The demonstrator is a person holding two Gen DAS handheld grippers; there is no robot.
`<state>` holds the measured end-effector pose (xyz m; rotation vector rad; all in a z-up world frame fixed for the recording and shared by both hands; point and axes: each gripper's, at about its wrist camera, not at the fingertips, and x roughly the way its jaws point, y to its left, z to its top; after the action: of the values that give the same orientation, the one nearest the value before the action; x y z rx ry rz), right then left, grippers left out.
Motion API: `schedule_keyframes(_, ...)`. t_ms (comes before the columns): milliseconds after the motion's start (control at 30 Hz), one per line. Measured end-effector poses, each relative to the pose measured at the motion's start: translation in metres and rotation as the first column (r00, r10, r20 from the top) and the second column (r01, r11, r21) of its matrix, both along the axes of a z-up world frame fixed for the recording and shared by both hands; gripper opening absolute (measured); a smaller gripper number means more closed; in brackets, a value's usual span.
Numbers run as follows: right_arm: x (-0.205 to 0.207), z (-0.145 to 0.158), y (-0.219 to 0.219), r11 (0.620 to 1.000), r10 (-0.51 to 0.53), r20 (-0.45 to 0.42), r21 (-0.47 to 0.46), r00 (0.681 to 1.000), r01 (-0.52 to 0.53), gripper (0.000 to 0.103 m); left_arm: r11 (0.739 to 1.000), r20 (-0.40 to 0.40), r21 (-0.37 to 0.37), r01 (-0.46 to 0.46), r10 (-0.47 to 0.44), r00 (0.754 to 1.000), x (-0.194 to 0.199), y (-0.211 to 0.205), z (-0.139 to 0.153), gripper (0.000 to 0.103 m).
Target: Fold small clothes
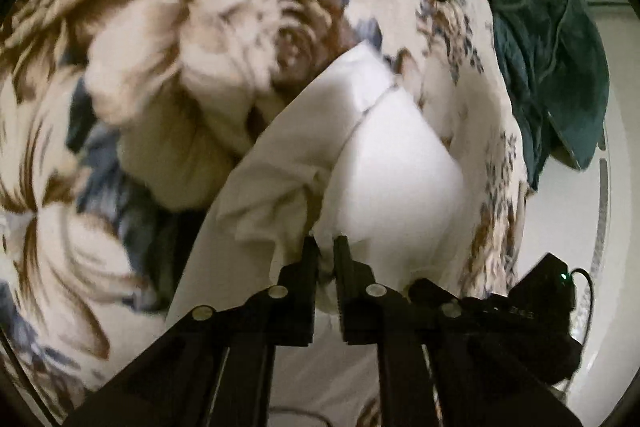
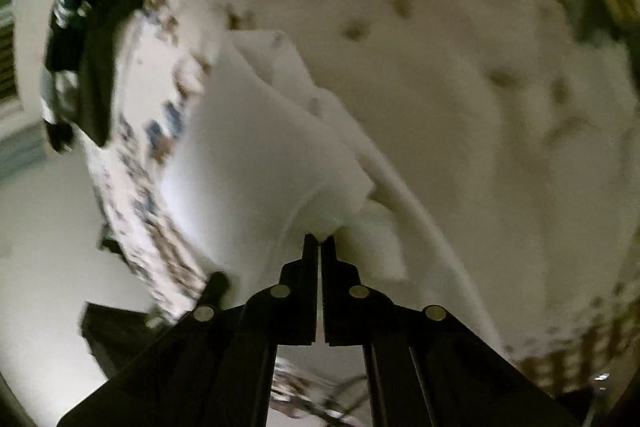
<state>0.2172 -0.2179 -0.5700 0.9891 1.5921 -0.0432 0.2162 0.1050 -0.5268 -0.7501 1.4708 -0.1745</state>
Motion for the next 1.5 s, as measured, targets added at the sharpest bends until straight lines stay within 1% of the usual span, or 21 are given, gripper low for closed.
schedule_keyframes(100, 0.0, 0.006, -0.007, 0.999, 0.026, -0.002, 0.025, 1.0, -0.026, 0.005, 0.999, 0.047, 0.039, 0.03, -0.032, 0.998, 0.007, 0.012, 0.022, 0.021)
schedule_keyframes(167, 0.005, 0.016, -0.016, 0.999, 0.04, 0.019, 0.011, 0.999, -0.04, 0.021, 0.998, 0.093, 0.058, 0.015, -0.021, 0.995, 0.019, 0.021, 0.034, 0.021)
schedule_keyframes(200, 0.009, 0.023, -0.021, 0.999, 0.032, 0.046, 0.006, 0.998, -0.032, 0.041, 0.998, 0.111, 0.06, 0.002, -0.008, 0.994, 0.029, 0.027, 0.036, 0.023)
schedule_keyframes(233, 0.014, 0.03, -0.028, 1.0, 0.012, 0.078, -0.003, 0.997, -0.012, 0.049, 0.998, 0.121, 0.063, -0.009, 0.002, 0.993, 0.039, 0.032, 0.035, 0.023)
schedule_keyframes(333, 0.031, 0.034, -0.045, 0.999, -0.048, 0.127, 0.01, 0.991, 0.047, 0.049, 0.995, 0.136, 0.097, -0.003, -0.01, 0.991, 0.077, 0.036, 0.018, 0.023)
schedule_keyframes(500, 0.079, 0.013, -0.054, 0.995, -0.085, 0.144, 0.072, 0.986, 0.075, 0.049, 0.989, 0.093, 0.093, 0.114, -0.123, 0.988, 0.115, 0.012, -0.024, 0.02)
schedule_keyframes(533, 0.088, 0.004, -0.051, 0.994, -0.074, 0.129, 0.091, 0.989, 0.063, 0.048, 0.984, 0.115, 0.122, 0.13, -0.144, 0.983, 0.116, 0.006, -0.023, 0.009)
schedule_keyframes(567, 0.092, -0.001, -0.048, 0.994, -0.064, 0.125, 0.097, 0.99, 0.052, 0.043, 0.978, 0.123, 0.151, 0.147, -0.166, 0.978, 0.116, 0.004, -0.022, 0.009)
schedule_keyframes(600, 0.095, -0.003, -0.046, 0.997, -0.052, 0.133, 0.062, 0.99, 0.044, 0.019, 0.977, 0.123, 0.156, 0.149, -0.168, 0.978, 0.116, 0.004, -0.023, 0.009)
schedule_keyframes(633, 0.097, -0.006, -0.042, 1.0, -0.026, 0.129, 0.008, 0.991, 0.025, 0.012, 0.979, 0.118, 0.149, 0.14, -0.158, 0.98, 0.117, 0.007, -0.025, 0.009)
schedule_keyframes(767, 0.098, -0.009, -0.052, 1.0, -0.009, 0.122, -0.001, 0.992, 0.009, 0.013, 0.983, 0.081, 0.12, 0.139, -0.149, 0.986, 0.115, 0.012, -0.02, 0.013)
schedule_keyframes(833, 0.095, -0.001, -0.057, 1.0, 0.002, 0.133, 0.018, 0.991, -0.005, 0.018, 0.982, 0.128, 0.12, 0.148, -0.164, 0.978, 0.109, 0.012, -0.001, 0.01)
schedule_keyframes(900, 0.086, 0.014, -0.059, 0.999, 0.031, 0.145, 0.014, 0.989, -0.033, 0.054, 0.977, 0.202, 0.135, 0.163, -0.188, 0.961, 0.098, 0.013, 0.028, 0.01)
schedule_keyframes(933, 0.079, 0.022, -0.06, 0.999, 0.036, 0.155, 0.022, 0.987, -0.04, 0.064, 0.975, 0.221, 0.147, 0.166, -0.196, 0.955, 0.092, 0.012, 0.039, 0.016)
schedule_keyframes(967, 0.068, 0.035, -0.06, 0.998, 0.05, 0.17, 0.029, 0.984, -0.056, 0.064, 0.972, 0.239, 0.166, 0.167, -0.204, 0.949, 0.084, 0.012, 0.052, 0.026)
schedule_keyframes(1033, 0.046, 0.053, -0.061, 0.995, 0.087, 0.178, 0.029, 0.98, -0.094, 0.065, 0.963, 0.257, 0.201, 0.18, -0.229, 0.939, 0.066, 0.01, 0.075, 0.097)
schedule_keyframes(1067, 0.034, 0.062, -0.059, 0.993, 0.11, 0.175, 0.025, 0.978, -0.116, 0.065, 0.96, 0.269, 0.212, 0.181, -0.236, 0.934, 0.053, 0.01, 0.086, 0.102)
schedule_keyframes(1167, -0.01, 0.08, -0.054, 0.985, 0.162, 0.148, 0.041, 0.976, -0.169, 0.066, 0.957, 0.276, 0.232, 0.176, -0.238, 0.931, 0.009, 0.015, 0.108, 0.102)
schedule_keyframes(1267, -0.062, 0.086, -0.049, 0.975, 0.205, 0.094, 0.065, 0.974, -0.211, 0.066, 0.969, 0.217, 0.199, 0.146, -0.189, 0.958, -0.049, 0.028, 0.109, 0.102)
schedule_keyframes(1400, -0.122, 0.074, -0.046, 0.963, 0.252, 0.041, 0.087, 0.967, -0.255, 0.066, 0.975, 0.071, 0.195, 0.106, -0.121, 0.99, -0.122, 0.039, 0.08, 0.102)
schedule_keyframes(1500, -0.165, 0.048, -0.041, 0.96, 0.269, -0.015, 0.083, 0.963, -0.266, 0.066, 0.972, -0.05, 0.215, 0.092, -0.083, 0.995, -0.17, 0.036, 0.041, 0.102)
